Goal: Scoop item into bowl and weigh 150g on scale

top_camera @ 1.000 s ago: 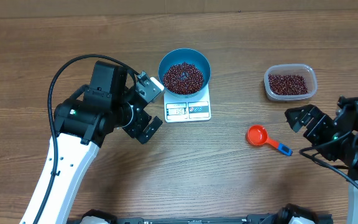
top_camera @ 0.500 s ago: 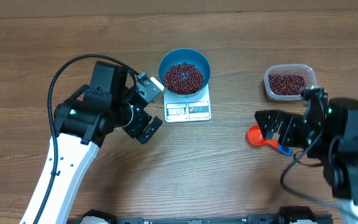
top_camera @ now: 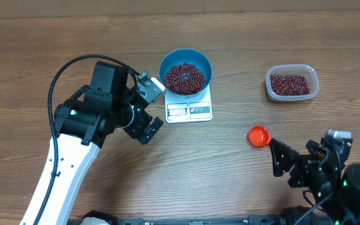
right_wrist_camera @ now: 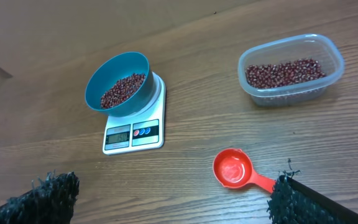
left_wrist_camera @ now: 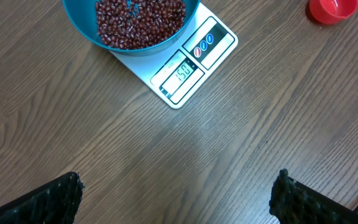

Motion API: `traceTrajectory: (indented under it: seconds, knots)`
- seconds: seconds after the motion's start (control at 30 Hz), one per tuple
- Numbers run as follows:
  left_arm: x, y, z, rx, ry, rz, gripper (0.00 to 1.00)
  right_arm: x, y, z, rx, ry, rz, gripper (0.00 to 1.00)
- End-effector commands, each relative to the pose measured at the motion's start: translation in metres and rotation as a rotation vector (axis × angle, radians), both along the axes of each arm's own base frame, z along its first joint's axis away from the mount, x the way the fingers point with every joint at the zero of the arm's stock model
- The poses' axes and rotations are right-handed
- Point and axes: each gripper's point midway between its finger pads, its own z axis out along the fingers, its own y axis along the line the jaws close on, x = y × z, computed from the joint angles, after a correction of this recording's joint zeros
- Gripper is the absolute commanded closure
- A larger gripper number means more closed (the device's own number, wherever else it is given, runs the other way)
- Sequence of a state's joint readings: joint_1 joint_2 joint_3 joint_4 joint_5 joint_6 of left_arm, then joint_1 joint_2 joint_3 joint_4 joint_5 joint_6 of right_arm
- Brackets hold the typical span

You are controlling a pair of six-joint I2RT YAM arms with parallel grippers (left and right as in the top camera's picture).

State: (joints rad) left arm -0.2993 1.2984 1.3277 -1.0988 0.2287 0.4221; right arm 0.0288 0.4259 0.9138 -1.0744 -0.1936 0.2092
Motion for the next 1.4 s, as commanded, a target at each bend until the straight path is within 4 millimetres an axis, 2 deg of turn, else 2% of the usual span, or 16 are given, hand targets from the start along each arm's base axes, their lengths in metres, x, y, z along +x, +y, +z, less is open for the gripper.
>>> traceTrajectory:
  seconds: [0.0,0.37,0.97,1.37]
  knots:
    - [0.000,0.000,-0.002,0.002,0.003,-0.008,0.00,-0.006,-0.004,-0.008,-0.007,-0.048,-0.021,0.00]
    - [0.000,0.000,-0.002,0.002,0.002,-0.008,0.00,-0.004,-0.005,-0.029,-0.001,-0.263,-0.030,0.00]
    - [0.000,0.000,-0.002,0.002,0.002,-0.008,0.00,0.045,-0.023,-0.044,-0.022,-0.470,-0.132,0.00]
    - [0.000,0.000,-0.002,0.002,0.002,-0.008,0.00,0.063,-0.025,-0.053,-0.018,-0.593,-0.145,0.00]
